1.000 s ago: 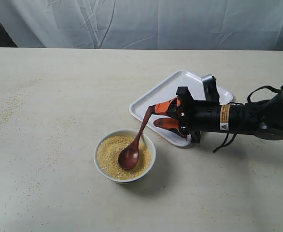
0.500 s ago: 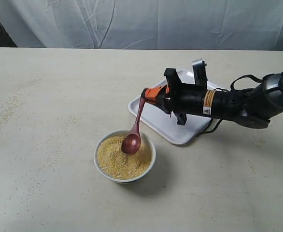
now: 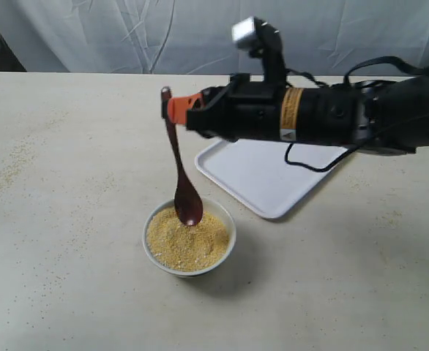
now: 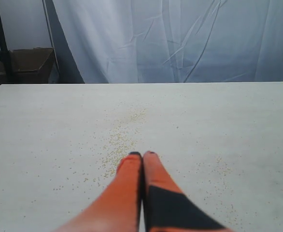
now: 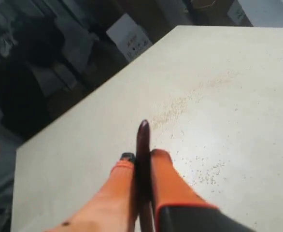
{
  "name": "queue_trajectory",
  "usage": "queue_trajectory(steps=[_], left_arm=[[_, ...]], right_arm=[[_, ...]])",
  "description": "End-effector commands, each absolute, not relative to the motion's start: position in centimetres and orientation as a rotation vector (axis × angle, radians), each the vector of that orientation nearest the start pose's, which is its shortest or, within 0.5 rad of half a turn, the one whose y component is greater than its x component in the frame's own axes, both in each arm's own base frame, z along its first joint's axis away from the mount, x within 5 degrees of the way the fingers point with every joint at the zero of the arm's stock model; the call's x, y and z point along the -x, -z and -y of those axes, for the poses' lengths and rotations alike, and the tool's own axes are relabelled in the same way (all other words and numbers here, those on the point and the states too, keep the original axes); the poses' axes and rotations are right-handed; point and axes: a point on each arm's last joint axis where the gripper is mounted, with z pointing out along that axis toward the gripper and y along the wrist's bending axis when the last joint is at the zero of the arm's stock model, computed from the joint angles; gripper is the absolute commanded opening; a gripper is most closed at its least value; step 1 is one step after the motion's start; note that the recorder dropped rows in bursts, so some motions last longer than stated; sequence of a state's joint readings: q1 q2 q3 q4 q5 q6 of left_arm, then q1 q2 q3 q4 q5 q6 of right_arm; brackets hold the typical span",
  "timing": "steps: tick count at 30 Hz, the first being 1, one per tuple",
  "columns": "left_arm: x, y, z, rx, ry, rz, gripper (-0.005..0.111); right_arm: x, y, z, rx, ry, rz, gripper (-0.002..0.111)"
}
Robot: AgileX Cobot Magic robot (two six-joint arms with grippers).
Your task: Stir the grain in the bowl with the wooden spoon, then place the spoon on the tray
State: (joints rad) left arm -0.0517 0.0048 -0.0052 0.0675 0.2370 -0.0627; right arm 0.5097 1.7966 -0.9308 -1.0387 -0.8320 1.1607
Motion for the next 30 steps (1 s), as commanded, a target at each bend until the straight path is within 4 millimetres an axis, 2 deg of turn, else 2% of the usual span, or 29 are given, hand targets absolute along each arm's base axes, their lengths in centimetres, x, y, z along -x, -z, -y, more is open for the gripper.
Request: queue_trajectory(steps=[1, 7, 13, 16, 21, 23, 25, 28, 30], left_arm=[[-5.6, -19.2, 0.1, -0.032, 0.024, -1.714, 0.000], [-5.6, -19.2, 0.1, -0.032, 0.024, -1.714, 0.000], [-5.6, -19.2, 0.1, -0.032, 0.024, -1.714, 0.000], [-5.6, -19.2, 0.1, -0.032, 0.024, -1.714, 0.000], [-5.6, -19.2, 0.1, -0.032, 0.024, -1.714, 0.000], [-5.6, -19.2, 0.1, -0.032, 0.024, -1.714, 0.000], [-5.6, -19.2, 0.1, -0.032, 0.024, -1.714, 0.000], [-5.6, -19.2, 0.1, -0.032, 0.024, -1.714, 0.000], [-5.6, -19.2, 0.1, -0.032, 0.024, -1.714, 0.000]], right_arm=[[-26.8, -20.4, -25.8, 0.818, -1.060, -1.824, 0.000], [-26.0, -18.5, -27.6, 0.857, -0.922, -1.861, 0.000], [-27.0, -16.7, -27.3, 0.754, -0.825, -1.933, 0.000], [-27.1, -17.6, -27.1, 0.737, -0.815, -1.914, 0.000], [-26.5, -21.4, -26.4, 0.718, -0.801, -1.844, 0.000], [-26.5, -22.1, -26.0, 0.727, -0.758, -1.841, 0.000], [-26.6, -22.1, -25.6, 0.736, -0.706, -1.854, 0.000], [-27.0, -20.5, -25.8, 0.751, -0.673, -1.893, 0.000], [-27.3, -18.8, -26.1, 0.762, -0.677, -1.924, 0.000]])
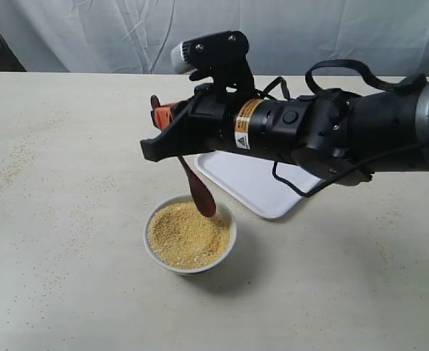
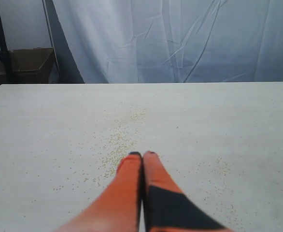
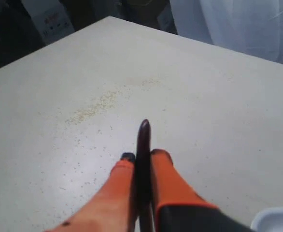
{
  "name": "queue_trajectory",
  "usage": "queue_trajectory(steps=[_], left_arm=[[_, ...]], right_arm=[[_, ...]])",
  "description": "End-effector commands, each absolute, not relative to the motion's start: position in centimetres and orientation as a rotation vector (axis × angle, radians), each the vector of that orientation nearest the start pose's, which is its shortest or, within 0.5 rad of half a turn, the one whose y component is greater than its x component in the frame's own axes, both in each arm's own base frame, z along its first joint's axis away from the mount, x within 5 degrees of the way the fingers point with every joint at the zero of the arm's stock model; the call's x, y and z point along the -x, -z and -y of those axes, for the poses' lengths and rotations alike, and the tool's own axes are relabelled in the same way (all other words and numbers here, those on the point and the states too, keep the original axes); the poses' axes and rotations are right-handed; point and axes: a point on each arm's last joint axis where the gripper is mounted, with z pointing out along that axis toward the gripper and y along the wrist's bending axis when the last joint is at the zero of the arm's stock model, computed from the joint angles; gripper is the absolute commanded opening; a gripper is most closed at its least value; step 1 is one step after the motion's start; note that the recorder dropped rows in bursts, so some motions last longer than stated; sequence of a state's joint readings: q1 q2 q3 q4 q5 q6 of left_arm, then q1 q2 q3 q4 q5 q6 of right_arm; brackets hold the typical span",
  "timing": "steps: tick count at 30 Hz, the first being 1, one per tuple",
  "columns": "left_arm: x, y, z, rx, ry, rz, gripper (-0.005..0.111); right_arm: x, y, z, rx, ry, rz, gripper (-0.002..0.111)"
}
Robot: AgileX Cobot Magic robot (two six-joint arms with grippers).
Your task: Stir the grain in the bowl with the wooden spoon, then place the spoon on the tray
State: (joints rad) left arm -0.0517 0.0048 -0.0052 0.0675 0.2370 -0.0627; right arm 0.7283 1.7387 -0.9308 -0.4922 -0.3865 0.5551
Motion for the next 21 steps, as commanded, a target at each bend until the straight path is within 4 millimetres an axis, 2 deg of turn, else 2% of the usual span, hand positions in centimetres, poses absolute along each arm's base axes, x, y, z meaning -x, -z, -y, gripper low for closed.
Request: queue_trajectory(steps=[1, 3, 5, 9, 13, 16, 21], left_arm=[[-5.6, -19.2, 0.1, -0.032, 0.024, -1.714, 0.000], [-5.6, -19.2, 0.1, -0.032, 0.024, -1.714, 0.000], [-5.6, -19.2, 0.1, -0.032, 0.024, -1.714, 0.000], [-5.6, -19.2, 0.1, -0.032, 0.024, -1.714, 0.000], [-5.6, -19.2, 0.1, -0.032, 0.024, -1.714, 0.000], [-5.6, -19.2, 0.1, -0.032, 0.024, -1.714, 0.000], [-5.6, -19.2, 0.1, -0.032, 0.024, -1.714, 0.000]], right_arm=[[-27.4, -18.0, -26.2, 0.767, -0.676, -1.941, 0.000], [-27.3, -16.7, -26.6, 0.748, -0.700, -1.989, 0.000], [-26.8, -16.7, -27.2, 0.730, -0.744, -1.995, 0.000], [-25.7, -19.1, -28.0, 0.742, -0.811, -1.898, 0.000], [-25.8, -20.8, -27.0, 0.760, -0.739, -1.877, 0.000], [-26.5, -20.4, -26.2, 0.764, -0.673, -1.913, 0.000], [-27.2, -17.3, -26.5, 0.770, -0.667, -1.978, 0.000]])
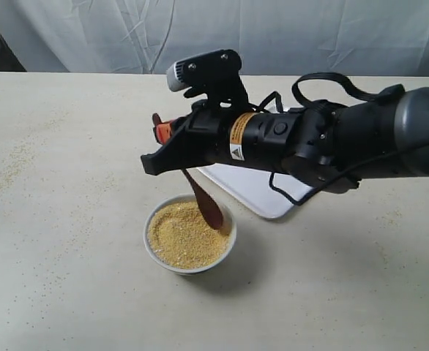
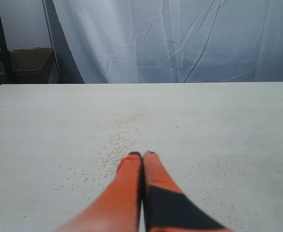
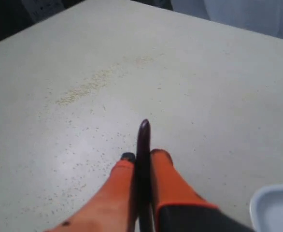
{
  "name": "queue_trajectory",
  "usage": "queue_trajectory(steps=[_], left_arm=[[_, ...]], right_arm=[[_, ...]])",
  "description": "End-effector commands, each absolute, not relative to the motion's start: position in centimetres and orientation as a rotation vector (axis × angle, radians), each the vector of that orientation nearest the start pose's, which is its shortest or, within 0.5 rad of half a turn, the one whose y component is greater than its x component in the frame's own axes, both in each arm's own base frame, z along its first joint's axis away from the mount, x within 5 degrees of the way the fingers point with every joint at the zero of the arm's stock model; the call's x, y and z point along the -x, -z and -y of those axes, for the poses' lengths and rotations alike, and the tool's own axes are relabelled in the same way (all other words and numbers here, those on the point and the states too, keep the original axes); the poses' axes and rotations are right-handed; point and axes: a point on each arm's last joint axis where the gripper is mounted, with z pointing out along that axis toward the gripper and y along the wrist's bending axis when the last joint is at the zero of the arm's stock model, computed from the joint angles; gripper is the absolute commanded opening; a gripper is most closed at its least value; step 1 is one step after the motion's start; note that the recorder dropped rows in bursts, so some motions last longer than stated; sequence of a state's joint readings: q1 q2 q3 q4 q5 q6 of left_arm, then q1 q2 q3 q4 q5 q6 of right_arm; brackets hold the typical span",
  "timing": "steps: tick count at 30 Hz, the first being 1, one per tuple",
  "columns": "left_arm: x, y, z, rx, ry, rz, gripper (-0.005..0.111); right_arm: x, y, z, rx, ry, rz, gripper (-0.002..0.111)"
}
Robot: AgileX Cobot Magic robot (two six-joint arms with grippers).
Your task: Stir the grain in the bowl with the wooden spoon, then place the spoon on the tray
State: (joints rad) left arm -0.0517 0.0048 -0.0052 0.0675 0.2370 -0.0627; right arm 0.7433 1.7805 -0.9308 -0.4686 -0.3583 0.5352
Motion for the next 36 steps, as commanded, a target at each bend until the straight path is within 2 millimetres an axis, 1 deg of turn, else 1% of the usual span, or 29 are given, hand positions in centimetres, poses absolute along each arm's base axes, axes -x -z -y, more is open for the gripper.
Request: queue_trajectory(steps=[1, 3, 5, 7, 9, 12, 15, 17, 21, 22, 24, 27, 31, 33, 34, 36], left_arm=[[-5.6, -19.2, 0.1, -0.032, 0.024, -1.714, 0.000], [-5.6, -19.2, 0.1, -0.032, 0.024, -1.714, 0.000], [-5.6, -19.2, 0.1, -0.032, 0.024, -1.714, 0.000], [-5.6, -19.2, 0.1, -0.032, 0.024, -1.714, 0.000], [-5.6, -19.2, 0.1, -0.032, 0.024, -1.714, 0.000], [-5.6, -19.2, 0.1, -0.032, 0.024, -1.714, 0.000], [-5.6, -19.2, 0.1, -0.032, 0.024, -1.714, 0.000], [-5.6, -19.2, 0.1, -0.032, 0.024, -1.714, 0.000], [-5.6, -19.2, 0.1, -0.032, 0.024, -1.714, 0.000], [-5.6, -19.2, 0.1, -0.032, 0.024, -1.714, 0.000], [-5.6, -19.2, 0.1, -0.032, 0.024, -1.714, 0.000], [-5.6, -19.2, 0.1, -0.032, 0.024, -1.714, 0.000], [-5.6, -19.2, 0.1, -0.032, 0.024, -1.714, 0.000], [-5.6, -19.2, 0.1, -0.032, 0.024, -1.714, 0.000], [-5.6, -19.2, 0.1, -0.032, 0.024, -1.714, 0.000], [-5.6, -19.2, 0.1, -0.032, 0.024, -1.714, 0.000]], right_arm=[[-27.1, -16.6, -26.8, 0.768, -0.683, -1.990, 0.000], [-26.6, -16.2, -27.5, 0.745, -0.744, -1.998, 0.000], [-26.1, -16.5, -28.0, 0.749, -0.776, -1.983, 0.000], [-25.7, -17.5, -28.3, 0.760, -0.790, -1.950, 0.000], [-25.5, -18.7, -28.1, 0.759, -0.787, -1.924, 0.000], [-25.3, -20.4, -27.6, 0.805, -0.732, -1.871, 0.000], [-25.4, -20.7, -27.4, 0.841, -0.681, -1.846, 0.000], [-25.7, -19.8, -27.4, 0.863, -0.638, -1.850, 0.000], [-26.4, -16.2, -28.0, 0.819, -0.641, -1.911, 0.000], [-26.5, -15.7, -28.1, 0.805, -0.654, -1.923, 0.000], [-26.0, -15.5, -28.7, 0.744, -0.726, -1.953, 0.000], [-25.2, -17.2, -29.2, 0.768, -0.753, -1.890, 0.000], [-25.0, -20.2, -28.8, 0.741, -0.774, -1.809, 0.000], [-24.8, -21.4, -28.7, 0.732, -0.783, -1.777, 0.000], [-24.8, -21.8, -28.6, 0.728, -0.786, -1.767, 0.000], [-24.8, -21.9, -28.7, 0.728, -0.792, -1.757, 0.000]])
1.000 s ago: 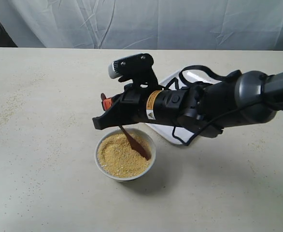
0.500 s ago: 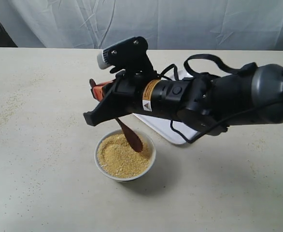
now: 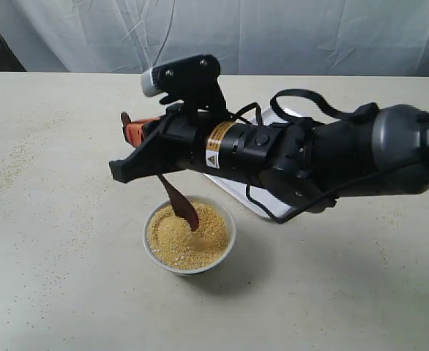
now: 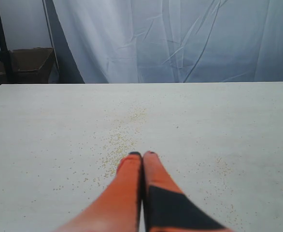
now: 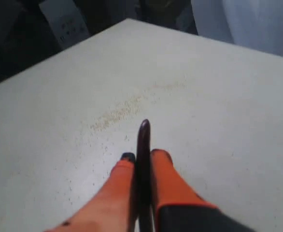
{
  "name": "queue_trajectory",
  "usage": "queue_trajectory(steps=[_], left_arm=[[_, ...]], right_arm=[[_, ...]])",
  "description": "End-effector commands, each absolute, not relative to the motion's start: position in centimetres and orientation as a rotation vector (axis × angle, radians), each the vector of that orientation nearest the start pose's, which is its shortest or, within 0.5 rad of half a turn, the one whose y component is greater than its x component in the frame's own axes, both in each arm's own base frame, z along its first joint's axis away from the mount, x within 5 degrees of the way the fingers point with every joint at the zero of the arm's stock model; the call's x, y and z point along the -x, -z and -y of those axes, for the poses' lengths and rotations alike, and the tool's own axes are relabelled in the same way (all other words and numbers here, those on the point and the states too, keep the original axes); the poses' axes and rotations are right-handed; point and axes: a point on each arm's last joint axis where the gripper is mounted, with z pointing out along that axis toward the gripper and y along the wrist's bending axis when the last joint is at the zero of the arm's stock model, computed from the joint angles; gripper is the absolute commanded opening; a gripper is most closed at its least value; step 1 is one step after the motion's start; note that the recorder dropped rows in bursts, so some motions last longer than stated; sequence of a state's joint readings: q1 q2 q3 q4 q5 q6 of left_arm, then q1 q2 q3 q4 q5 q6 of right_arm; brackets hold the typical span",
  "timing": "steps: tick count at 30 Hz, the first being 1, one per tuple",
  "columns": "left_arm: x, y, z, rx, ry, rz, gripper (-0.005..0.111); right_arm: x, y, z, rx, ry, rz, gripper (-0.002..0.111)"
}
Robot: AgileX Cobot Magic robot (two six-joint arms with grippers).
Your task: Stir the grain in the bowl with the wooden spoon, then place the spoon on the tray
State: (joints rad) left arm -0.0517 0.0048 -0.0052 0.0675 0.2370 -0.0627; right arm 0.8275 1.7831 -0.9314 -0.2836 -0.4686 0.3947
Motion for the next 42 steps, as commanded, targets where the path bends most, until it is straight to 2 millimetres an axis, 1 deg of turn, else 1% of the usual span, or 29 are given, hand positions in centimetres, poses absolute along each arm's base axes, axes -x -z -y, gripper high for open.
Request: queue_trajectory(steps=[1, 6, 9, 11, 12, 15, 17, 19, 21, 22, 26, 27, 28, 29, 30, 31, 32, 33, 34, 35, 36, 38, 39, 41, 42], left_arm=[[-5.6, -19.2, 0.1, -0.032, 0.024, -1.714, 0.000], [-5.6, -19.2, 0.1, -0.032, 0.024, -1.714, 0.000], [-5.6, -19.2, 0.1, -0.032, 0.024, -1.714, 0.000], [-5.6, -19.2, 0.1, -0.032, 0.024, -1.714, 0.000], [-5.6, -19.2, 0.1, -0.032, 0.024, -1.714, 0.000], [-5.6, -19.2, 0.1, -0.032, 0.024, -1.714, 0.000], [-5.6, -19.2, 0.1, -0.032, 0.024, -1.714, 0.000], [-5.6, -19.2, 0.1, -0.032, 0.024, -1.714, 0.000], [-5.6, -19.2, 0.1, -0.032, 0.024, -1.714, 0.000], [-5.6, -19.2, 0.1, -0.032, 0.024, -1.714, 0.000], [-5.6, -19.2, 0.1, -0.032, 0.024, -1.714, 0.000], [-5.6, -19.2, 0.1, -0.032, 0.024, -1.714, 0.000], [-5.6, -19.2, 0.1, -0.032, 0.024, -1.714, 0.000], [-5.6, -19.2, 0.1, -0.032, 0.024, -1.714, 0.000], [-5.6, -19.2, 0.1, -0.032, 0.024, -1.714, 0.000], [-5.6, -19.2, 0.1, -0.032, 0.024, -1.714, 0.000], [-5.6, -19.2, 0.1, -0.032, 0.024, -1.714, 0.000], [-5.6, -19.2, 0.1, -0.032, 0.024, -1.714, 0.000], [-5.6, -19.2, 0.1, -0.032, 0.024, -1.714, 0.000], [-5.6, -19.2, 0.1, -0.032, 0.024, -1.714, 0.000], [-5.6, -19.2, 0.1, -0.032, 0.024, -1.714, 0.000], [-5.6, -19.2, 0.1, -0.032, 0.024, -1.714, 0.000], [-5.6, -19.2, 0.1, -0.032, 0.024, -1.714, 0.000], [-5.6, -19.2, 0.1, -0.032, 0.024, -1.714, 0.000], [-5.6, -19.2, 0.1, -0.032, 0.024, -1.714, 0.000]], right_arm=[[-24.7, -21.4, -29.0, 0.730, -0.798, -1.773, 0.000], [-24.9, -17.7, -30.0, 0.722, -0.801, -1.863, 0.000], [-25.1, -15.6, -30.1, 0.746, -0.772, -1.910, 0.000], [-25.5, -15.3, -29.7, 0.793, -0.707, -1.907, 0.000], [-25.7, -15.6, -29.4, 0.778, -0.689, -1.907, 0.000], [-25.9, -18.2, -28.9, 0.680, -0.706, -1.865, 0.000], [-25.7, -20.1, -28.6, 0.702, -0.689, -1.792, 0.000], [-25.8, -20.9, -28.3, 0.711, -0.654, -1.759, 0.000], [-26.0, -20.7, -28.2, 0.707, -0.603, -1.760, 0.000], [-26.3, -20.2, -28.1, 0.695, -0.578, -1.778, 0.000], [-26.8, -16.6, -28.4, 0.665, -0.556, -1.877, 0.000], [-26.8, -15.9, -28.5, 0.654, -0.565, -1.902, 0.000], [-26.3, -15.2, -29.0, 0.635, -0.610, -1.943, 0.000], [-26.0, -15.3, -29.3, 0.637, -0.627, -1.943, 0.000], [-25.2, -16.6, -29.9, 0.648, -0.659, -1.890, 0.000], [-25.0, -17.6, -30.0, 0.647, -0.671, -1.859, 0.000], [-24.7, -19.6, -30.0, 0.642, -0.697, -1.781, 0.000], [-24.6, -20.4, -29.9, 0.636, -0.703, -1.753, 0.000], [-24.7, -21.6, -29.4, 0.649, -0.672, -1.706, 0.000], [-25.0, -21.6, -29.2, 0.654, -0.648, -1.704, 0.000], [-25.6, -21.2, -28.6, 0.638, -0.603, -1.731, 0.000], [-26.4, -19.1, -28.4, 0.611, -0.572, -1.813, 0.000], [-26.5, -17.7, -28.5, 0.612, -0.559, -1.847, 0.000], [-26.1, -15.5, -29.3, 0.617, -0.575, -1.905, 0.000], [-25.6, -15.1, -29.7, 0.627, -0.588, -1.918, 0.000]])
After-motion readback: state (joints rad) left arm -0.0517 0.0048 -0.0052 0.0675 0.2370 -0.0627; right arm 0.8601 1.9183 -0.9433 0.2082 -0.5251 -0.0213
